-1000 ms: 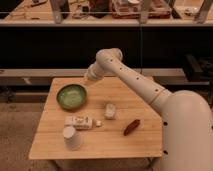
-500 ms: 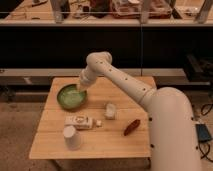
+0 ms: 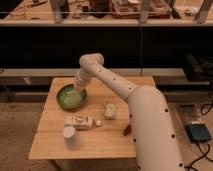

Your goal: Push the ceramic bowl across the table

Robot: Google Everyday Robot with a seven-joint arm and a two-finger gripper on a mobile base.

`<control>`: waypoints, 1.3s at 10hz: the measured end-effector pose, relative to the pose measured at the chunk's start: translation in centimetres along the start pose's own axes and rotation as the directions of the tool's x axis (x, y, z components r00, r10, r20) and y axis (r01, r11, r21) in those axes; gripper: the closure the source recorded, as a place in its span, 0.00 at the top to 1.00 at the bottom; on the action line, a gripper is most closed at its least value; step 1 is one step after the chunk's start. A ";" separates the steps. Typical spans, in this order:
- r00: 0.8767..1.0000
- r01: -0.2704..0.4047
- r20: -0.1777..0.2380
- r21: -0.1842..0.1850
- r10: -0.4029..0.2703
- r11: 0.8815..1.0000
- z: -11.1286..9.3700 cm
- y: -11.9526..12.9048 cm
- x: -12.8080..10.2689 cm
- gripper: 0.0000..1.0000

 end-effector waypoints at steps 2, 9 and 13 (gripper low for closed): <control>1.000 -0.022 0.020 0.000 0.022 1.000 2.1 0.0 0.2 0.05; 0.994 -0.067 0.084 -0.038 0.070 0.997 5.7 3.1 -1.1 0.05; 0.985 -0.138 0.092 -0.096 0.147 0.986 5.3 7.8 -2.3 0.05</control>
